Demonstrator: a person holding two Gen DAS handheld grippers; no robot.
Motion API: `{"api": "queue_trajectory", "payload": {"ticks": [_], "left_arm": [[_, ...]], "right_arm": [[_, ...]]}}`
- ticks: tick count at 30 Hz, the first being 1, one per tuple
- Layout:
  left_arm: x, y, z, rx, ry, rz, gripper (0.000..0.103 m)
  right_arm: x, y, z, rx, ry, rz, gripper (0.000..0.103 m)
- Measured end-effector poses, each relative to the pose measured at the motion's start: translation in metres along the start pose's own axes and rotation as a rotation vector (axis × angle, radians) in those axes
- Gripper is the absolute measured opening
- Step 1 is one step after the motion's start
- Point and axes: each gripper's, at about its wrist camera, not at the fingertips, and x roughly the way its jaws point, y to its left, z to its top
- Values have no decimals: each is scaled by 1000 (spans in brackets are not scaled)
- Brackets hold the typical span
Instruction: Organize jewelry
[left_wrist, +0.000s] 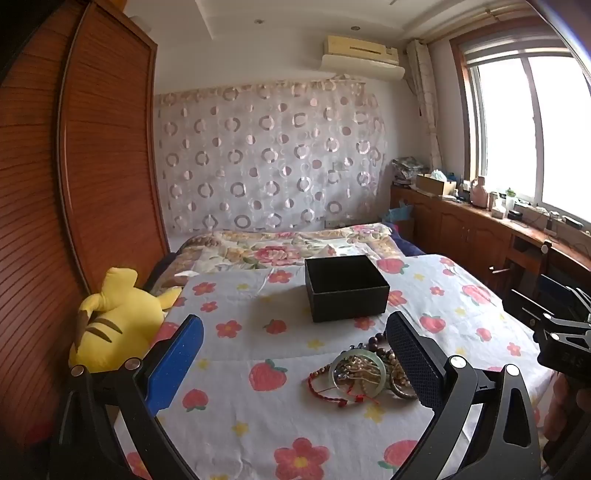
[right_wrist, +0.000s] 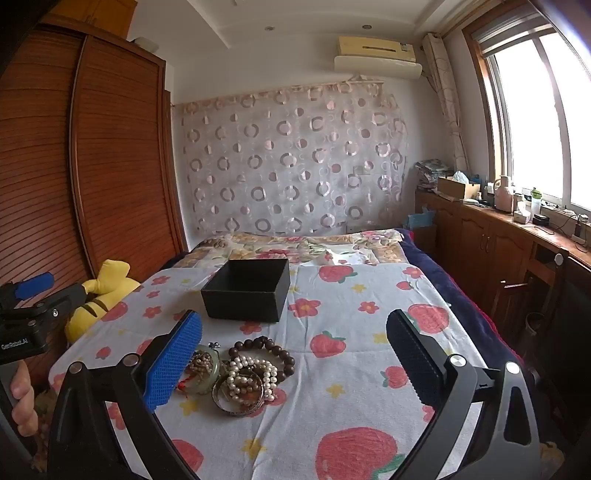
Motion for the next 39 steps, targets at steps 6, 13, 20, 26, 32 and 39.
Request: {"api": "queue_trajectory", "payload": {"ticks": [6,13,20,26,32,39], "left_arm": [[0,0,0,-1,-6,5,96],[2,-1,2,-3,-10,5,96],[-2,0,0,-3,-19,2,96],[-7,-2,5,-2,-18,3,96],[-6,-2,3,-3,-21,1,96],[-5,-2,2,-4,-21,2,96]], "right_arm": [[-1,0,0,0,-2,2,101],[-1,0,0,-1,-3,2,101],[-2,1,0,-1,-5,4,101],[-2,1,0,-2,-6,2,101],[-2,1,0,-2,-7,3,101],[-2,1,0,-2,-8,2,101]]}}
